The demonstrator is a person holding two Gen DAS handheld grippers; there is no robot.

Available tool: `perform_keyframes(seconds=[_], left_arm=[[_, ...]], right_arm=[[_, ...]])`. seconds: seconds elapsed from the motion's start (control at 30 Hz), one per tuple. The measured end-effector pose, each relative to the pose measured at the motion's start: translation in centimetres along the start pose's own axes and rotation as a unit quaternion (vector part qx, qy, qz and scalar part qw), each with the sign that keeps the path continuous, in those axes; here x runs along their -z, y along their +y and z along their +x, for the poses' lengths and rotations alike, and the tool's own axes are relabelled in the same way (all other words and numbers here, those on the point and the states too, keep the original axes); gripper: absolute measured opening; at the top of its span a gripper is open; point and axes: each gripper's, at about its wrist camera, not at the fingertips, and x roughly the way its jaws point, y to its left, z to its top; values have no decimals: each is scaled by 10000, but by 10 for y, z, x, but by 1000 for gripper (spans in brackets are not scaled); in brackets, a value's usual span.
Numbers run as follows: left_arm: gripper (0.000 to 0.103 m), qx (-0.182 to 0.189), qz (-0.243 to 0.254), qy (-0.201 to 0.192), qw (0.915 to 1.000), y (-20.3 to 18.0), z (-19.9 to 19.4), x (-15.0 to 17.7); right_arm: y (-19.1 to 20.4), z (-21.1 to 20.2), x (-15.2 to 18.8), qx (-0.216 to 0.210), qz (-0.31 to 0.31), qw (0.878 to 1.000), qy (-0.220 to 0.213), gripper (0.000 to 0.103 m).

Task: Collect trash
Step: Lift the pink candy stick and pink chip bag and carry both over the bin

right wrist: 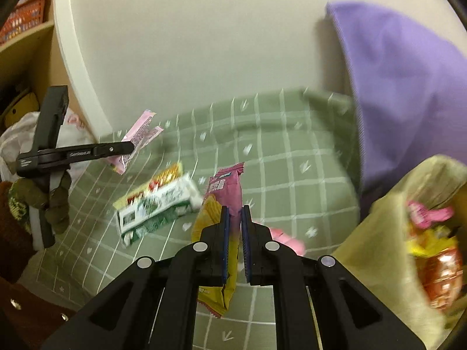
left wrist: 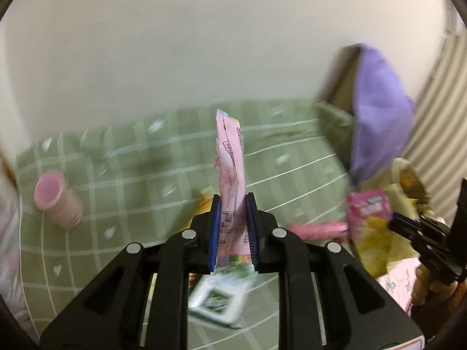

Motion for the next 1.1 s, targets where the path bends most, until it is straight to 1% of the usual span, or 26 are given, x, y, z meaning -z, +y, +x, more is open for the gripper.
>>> perform_keyframes(seconds=[0.07, 0.17, 0.2, 0.3, 0.33, 0.4, 0.53, 0.6, 0.7, 0.77, 0.9, 0.93, 1.03, 1.1], left_arm=[[16, 227, 251, -164, 9993, -26, -7, -11], [16, 648, 554, -360, 9957, -63, -14, -26], [16, 822, 634, -400, 9938, -75, -15, -31], [16, 1253, 909, -455, 9869, -110, -16, -41], [16, 1377, 1005, -451, 9843, -121, -14, -44], [16, 1664, 1256, -419, 9771, -143, -11, -50], [16, 2159, 1560, -290, 9634, -186, 0, -59], [16, 2467, 1682, -208, 9542, -208, 6, -63], [16, 2838, 1891, -83, 9400, -242, 15, -65], [16, 3036, 1984, 43, 9319, -261, 21, -65], [16, 3328, 2071, 385, 9191, -296, 44, -60], [16, 3351, 2084, 455, 9177, -301, 49, -59], [16, 3299, 2157, 697, 9164, -319, 70, -54], [16, 3147, 2256, 846, 9181, -328, 86, -49]], right_arm=[[-4, -19, -7, 163, 14, 9995, -285, 10], [-15, -50, -16, 465, 70, 9966, -676, 10], [-21, -65, -20, 620, 92, 9946, -830, 10], [-31, -88, -24, 947, 113, 9900, -1036, 10], [-36, -98, -25, 1118, 121, 9875, -1106, 10], [-44, -113, -25, 1370, 168, 9833, -1188, 10], [-65, -146, -21, 1915, 357, 9717, -1339, 10], [-79, -163, -17, 2171, 547, 9646, -1395, 10], [-96, -182, -10, 2480, 768, 9553, -1414, 10], [-103, -188, -6, 2626, 850, 9512, -1380, 10], [-127, -195, -1, 2882, 945, 9450, -1228, 10], [-132, -194, 0, 2906, 962, 9446, -1182, 10], [-147, -189, 4, 2884, 1038, 9459, -1067, 10], [-156, -185, 9, 2860, 1109, 9466, -996, 10]])
